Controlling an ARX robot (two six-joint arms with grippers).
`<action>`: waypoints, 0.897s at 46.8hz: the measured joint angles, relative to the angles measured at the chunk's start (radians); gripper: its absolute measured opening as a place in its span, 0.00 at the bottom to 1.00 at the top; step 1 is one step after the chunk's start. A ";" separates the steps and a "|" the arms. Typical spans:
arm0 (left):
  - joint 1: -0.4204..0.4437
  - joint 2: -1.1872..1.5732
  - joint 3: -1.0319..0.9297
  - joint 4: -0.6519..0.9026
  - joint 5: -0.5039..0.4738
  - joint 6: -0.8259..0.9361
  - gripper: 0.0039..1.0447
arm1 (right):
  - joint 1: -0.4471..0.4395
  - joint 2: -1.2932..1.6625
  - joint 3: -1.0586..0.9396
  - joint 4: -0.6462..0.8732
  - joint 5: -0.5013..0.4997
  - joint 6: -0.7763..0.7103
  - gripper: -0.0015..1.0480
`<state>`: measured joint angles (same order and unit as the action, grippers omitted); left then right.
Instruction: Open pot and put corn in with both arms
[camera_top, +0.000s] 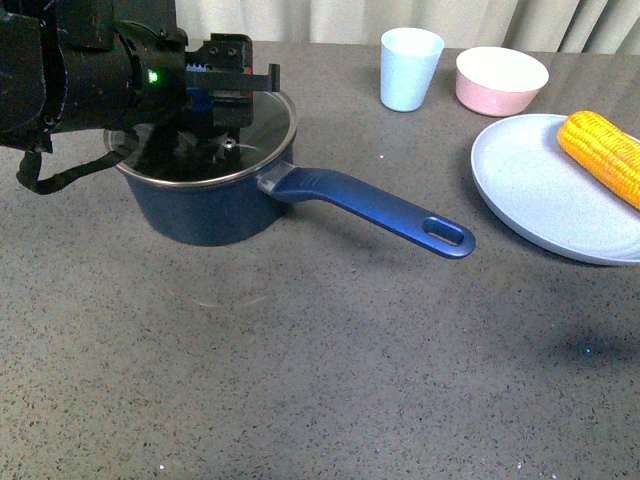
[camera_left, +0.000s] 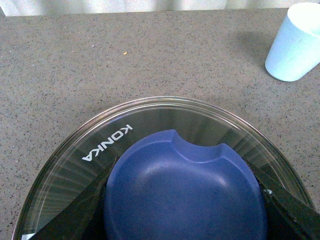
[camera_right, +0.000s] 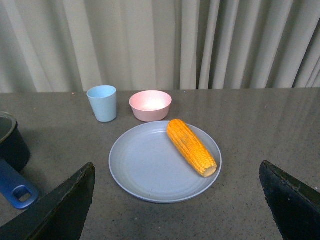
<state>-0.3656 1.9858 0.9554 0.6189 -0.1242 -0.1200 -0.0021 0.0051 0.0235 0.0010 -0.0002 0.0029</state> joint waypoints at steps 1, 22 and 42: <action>0.000 -0.003 -0.001 -0.001 0.000 0.000 0.57 | 0.000 0.000 0.000 0.000 0.000 0.000 0.91; 0.190 -0.178 -0.108 -0.002 0.041 0.005 0.57 | 0.000 0.000 0.000 0.000 0.000 0.000 0.91; 0.483 -0.078 -0.138 0.103 0.048 0.003 0.57 | 0.000 0.000 0.000 0.000 0.000 0.000 0.91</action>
<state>0.1177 1.9076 0.8173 0.7223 -0.0757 -0.1173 -0.0021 0.0051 0.0235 0.0010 -0.0002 0.0029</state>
